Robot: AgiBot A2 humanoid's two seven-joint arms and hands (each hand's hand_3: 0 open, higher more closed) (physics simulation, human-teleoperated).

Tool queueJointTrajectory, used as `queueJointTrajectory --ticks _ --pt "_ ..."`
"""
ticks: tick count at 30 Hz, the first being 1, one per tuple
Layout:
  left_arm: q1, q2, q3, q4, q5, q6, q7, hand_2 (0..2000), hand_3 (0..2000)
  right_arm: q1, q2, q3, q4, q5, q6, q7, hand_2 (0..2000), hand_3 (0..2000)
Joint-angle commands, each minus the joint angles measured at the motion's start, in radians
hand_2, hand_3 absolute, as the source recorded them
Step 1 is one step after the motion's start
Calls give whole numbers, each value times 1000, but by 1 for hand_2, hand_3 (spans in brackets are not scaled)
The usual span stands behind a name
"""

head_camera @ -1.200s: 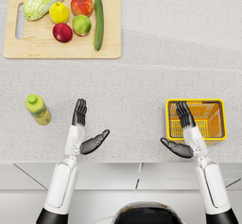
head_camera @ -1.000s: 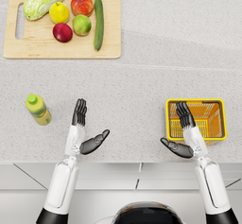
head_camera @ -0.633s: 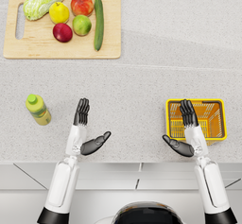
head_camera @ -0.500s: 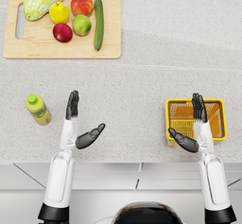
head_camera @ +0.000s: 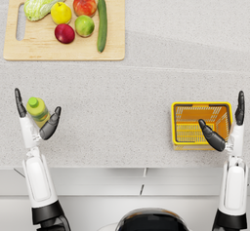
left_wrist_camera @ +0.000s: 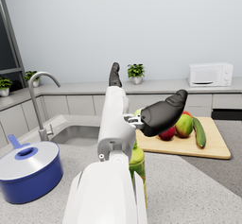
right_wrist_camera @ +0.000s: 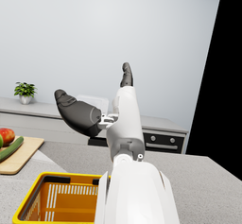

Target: Pick up the green tea and place it into the yellow basket

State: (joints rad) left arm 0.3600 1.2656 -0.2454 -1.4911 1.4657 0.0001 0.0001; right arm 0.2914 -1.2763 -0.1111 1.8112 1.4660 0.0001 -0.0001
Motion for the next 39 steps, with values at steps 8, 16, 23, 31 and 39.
queueJointTrajectory --ticks 8,16,23,31,39 --pt "107 -1 11 453 3 0 0 0 0 -30 -11 62 23 3 0 0 0 0" --pt "255 0 65 814 3 0 0 0 0 -31 -24 91 7 3 0 0 0 0" --pt "375 0 65 1037 3 4 0 2000 653 -14 -38 121 -35 3 0 0 0 0" --pt "303 7 101 830 3 -17 -9 2000 2000 -38 -48 119 -39 3 0 0 0 0" --pt "179 19 297 148 4 -49 0 2000 2000 -10 -75 281 -14 3 0 0 0 0"
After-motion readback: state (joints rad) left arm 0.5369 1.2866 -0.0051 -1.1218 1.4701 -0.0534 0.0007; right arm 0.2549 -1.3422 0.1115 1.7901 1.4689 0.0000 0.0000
